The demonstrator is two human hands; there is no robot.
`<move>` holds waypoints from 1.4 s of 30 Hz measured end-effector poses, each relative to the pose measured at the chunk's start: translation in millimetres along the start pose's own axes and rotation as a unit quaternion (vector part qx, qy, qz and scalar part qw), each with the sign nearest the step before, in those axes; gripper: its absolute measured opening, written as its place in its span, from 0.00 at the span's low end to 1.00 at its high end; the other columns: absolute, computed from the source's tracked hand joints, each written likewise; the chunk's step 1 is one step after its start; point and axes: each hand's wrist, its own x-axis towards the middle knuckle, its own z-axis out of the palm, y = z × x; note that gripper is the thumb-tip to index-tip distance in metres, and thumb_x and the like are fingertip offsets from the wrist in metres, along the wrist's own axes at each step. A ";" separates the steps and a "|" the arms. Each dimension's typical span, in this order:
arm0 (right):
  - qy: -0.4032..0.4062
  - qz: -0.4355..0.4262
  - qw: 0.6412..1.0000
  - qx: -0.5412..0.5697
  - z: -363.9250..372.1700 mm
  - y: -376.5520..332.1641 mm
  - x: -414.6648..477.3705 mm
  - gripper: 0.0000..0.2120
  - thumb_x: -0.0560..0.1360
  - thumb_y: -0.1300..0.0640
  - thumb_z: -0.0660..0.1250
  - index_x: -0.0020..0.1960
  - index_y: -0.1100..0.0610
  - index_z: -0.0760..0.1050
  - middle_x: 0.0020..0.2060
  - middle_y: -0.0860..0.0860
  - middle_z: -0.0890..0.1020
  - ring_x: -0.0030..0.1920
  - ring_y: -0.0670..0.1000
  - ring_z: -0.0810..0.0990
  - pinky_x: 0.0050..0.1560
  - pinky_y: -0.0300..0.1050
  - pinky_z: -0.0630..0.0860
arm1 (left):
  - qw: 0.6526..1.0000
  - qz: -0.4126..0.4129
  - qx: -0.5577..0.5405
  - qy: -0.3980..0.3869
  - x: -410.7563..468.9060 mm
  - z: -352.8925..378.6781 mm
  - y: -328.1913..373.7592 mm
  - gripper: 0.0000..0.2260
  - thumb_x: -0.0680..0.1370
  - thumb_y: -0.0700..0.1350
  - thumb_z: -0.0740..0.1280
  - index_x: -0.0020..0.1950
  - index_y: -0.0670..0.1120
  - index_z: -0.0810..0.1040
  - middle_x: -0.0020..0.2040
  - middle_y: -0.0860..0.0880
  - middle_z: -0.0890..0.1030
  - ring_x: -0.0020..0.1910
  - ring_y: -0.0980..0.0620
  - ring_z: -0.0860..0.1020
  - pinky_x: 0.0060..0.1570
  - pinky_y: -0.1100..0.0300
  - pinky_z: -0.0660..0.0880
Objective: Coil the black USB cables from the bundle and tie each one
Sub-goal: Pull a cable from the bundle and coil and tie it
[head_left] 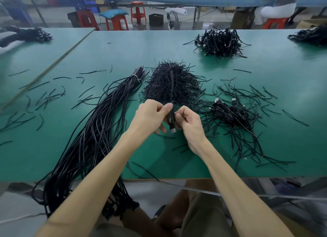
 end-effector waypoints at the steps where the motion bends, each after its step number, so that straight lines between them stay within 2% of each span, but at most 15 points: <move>1: 0.007 0.004 1.000 0.002 0.4 0.0 -0.2 0.13 0.83 0.70 0.58 0.41 0.59 0.70 0.32 0.50 0.77 0.31 0.43 0.72 0.34 0.33 0.69 | 0.999 -0.002 -0.039 0.006 -0.5 -2.4 -0.1 0.14 0.85 0.50 0.62 0.46 0.43 0.79 0.33 0.51 0.85 0.27 0.47 0.83 0.23 0.59 0.74; 4: 0.011 0.004 1.000 0.004 0.8 -0.5 -0.8 0.12 0.83 0.68 0.59 0.42 0.61 0.70 0.32 0.49 0.77 0.32 0.45 0.72 0.36 0.36 0.70 | 0.994 0.035 -0.103 -0.020 0.8 -10.1 -3.7 0.07 0.85 0.40 0.59 0.57 0.47 0.75 0.37 0.48 0.86 0.28 0.43 0.83 0.23 0.56 0.75; 7: 0.008 0.006 1.000 0.009 1.3 0.1 -1.0 0.10 0.84 0.67 0.59 0.44 0.64 0.71 0.37 0.58 0.76 0.39 0.54 0.72 0.43 0.49 0.69 | 0.985 0.134 -0.034 -0.105 -1.1 -14.9 -7.6 0.23 0.83 0.33 0.58 0.73 0.55 0.72 0.40 0.49 0.83 0.35 0.43 0.84 0.29 0.51 0.79; 9: 0.009 0.011 1.000 0.011 1.4 0.3 -1.2 0.10 0.84 0.68 0.59 0.43 0.63 0.70 0.38 0.61 0.77 0.41 0.56 0.72 0.43 0.52 0.69 | 0.979 0.159 0.034 -0.124 -3.0 -14.3 -7.5 0.27 0.82 0.30 0.59 0.76 0.53 0.70 0.43 0.48 0.81 0.39 0.46 0.82 0.36 0.51 0.80; 11: 0.007 0.009 1.000 0.009 1.6 -1.0 -2.3 0.12 0.84 0.67 0.59 0.42 0.60 0.70 0.37 0.59 0.77 0.39 0.54 0.72 0.40 0.47 0.70 | 0.976 0.168 0.094 -0.102 -1.4 -13.1 -7.0 0.24 0.81 0.33 0.64 0.77 0.48 0.71 0.45 0.51 0.81 0.40 0.50 0.81 0.42 0.56 0.79; 13: 0.007 0.014 1.000 0.010 0.8 -1.2 -2.7 0.13 0.83 0.68 0.60 0.41 0.59 0.71 0.35 0.55 0.77 0.36 0.50 0.73 0.36 0.39 0.70 | 0.966 0.176 0.175 -0.076 -1.3 -14.0 -4.0 0.22 0.81 0.42 0.69 0.75 0.48 0.73 0.49 0.53 0.78 0.43 0.52 0.77 0.51 0.52 0.77; 16: -0.001 0.029 0.999 0.019 -0.2 0.1 -1.8 0.09 0.81 0.72 0.61 0.44 0.63 0.72 0.31 0.48 0.78 0.32 0.44 0.74 0.34 0.34 0.70 | 0.950 0.201 0.238 -0.015 -5.7 -14.1 -4.3 0.16 0.80 0.54 0.70 0.65 0.49 0.80 0.53 0.52 0.71 0.50 0.53 0.70 0.50 0.55 0.72; 18: -0.009 0.031 0.999 0.019 -0.2 -0.7 -1.5 0.08 0.81 0.71 0.62 0.45 0.63 0.73 0.30 0.48 0.78 0.31 0.44 0.74 0.34 0.34 0.70 | 0.942 0.228 0.245 0.014 -7.9 -13.7 -5.7 0.14 0.80 0.55 0.69 0.59 0.48 0.82 0.57 0.50 0.71 0.57 0.50 0.70 0.55 0.55 0.71; 23: -0.014 0.024 0.999 0.019 -0.7 -3.5 -2.3 0.13 0.79 0.73 0.59 0.42 0.58 0.72 0.32 0.54 0.77 0.32 0.47 0.73 0.35 0.36 0.70 | 0.938 0.274 0.213 0.006 -10.9 -10.8 -2.9 0.10 0.82 0.47 0.67 0.61 0.46 0.80 0.69 0.52 0.76 0.70 0.50 0.71 0.69 0.56 0.66; 27: -0.018 0.025 0.999 0.028 0.5 -4.0 -2.3 0.12 0.80 0.74 0.58 0.44 0.60 0.72 0.32 0.54 0.76 0.32 0.46 0.73 0.35 0.35 0.70 | 0.938 0.270 0.218 0.005 -8.1 -8.1 -2.3 0.09 0.83 0.47 0.65 0.62 0.48 0.79 0.60 0.54 0.81 0.62 0.50 0.75 0.65 0.54 0.68; 30: -0.023 0.028 0.999 0.028 1.6 -4.2 -1.7 0.13 0.81 0.73 0.59 0.43 0.60 0.74 0.32 0.52 0.76 0.33 0.46 0.72 0.36 0.36 0.70 | 0.931 0.274 0.238 0.039 -5.1 -5.3 -3.8 0.09 0.83 0.50 0.65 0.57 0.46 0.81 0.52 0.51 0.80 0.55 0.48 0.75 0.59 0.56 0.68; 34: -0.013 0.030 0.999 0.038 1.6 -3.4 -1.9 0.12 0.81 0.72 0.61 0.45 0.59 0.76 0.33 0.53 0.78 0.34 0.47 0.75 0.37 0.37 0.72 | 0.934 0.268 0.230 0.054 -3.4 -0.3 -7.1 0.10 0.83 0.51 0.66 0.55 0.45 0.81 0.49 0.50 0.78 0.53 0.48 0.73 0.56 0.51 0.71; 36: -0.017 0.024 0.999 0.039 1.8 -2.6 -1.6 0.12 0.81 0.72 0.60 0.46 0.59 0.76 0.33 0.52 0.78 0.33 0.45 0.75 0.36 0.35 0.72 | 0.938 0.258 0.220 0.067 -3.1 2.1 -8.0 0.11 0.83 0.53 0.66 0.53 0.46 0.80 0.48 0.52 0.78 0.52 0.49 0.73 0.52 0.54 0.71; 39: -0.029 0.020 0.998 0.050 1.8 -1.3 -1.1 0.12 0.82 0.71 0.60 0.48 0.57 0.77 0.32 0.46 0.80 0.33 0.43 0.75 0.36 0.34 0.72 | 0.956 0.206 0.195 0.083 -2.5 7.9 -5.7 0.11 0.82 0.57 0.65 0.50 0.50 0.79 0.45 0.56 0.78 0.48 0.52 0.74 0.44 0.57 0.69; 42: -0.033 0.016 0.998 0.048 1.7 -1.0 -1.2 0.12 0.83 0.70 0.60 0.50 0.57 0.78 0.32 0.45 0.80 0.34 0.43 0.75 0.36 0.34 0.72 | 0.982 0.121 0.124 0.076 1.7 10.5 -2.5 0.09 0.81 0.58 0.67 0.47 0.54 0.81 0.39 0.57 0.81 0.42 0.54 0.79 0.41 0.56 0.72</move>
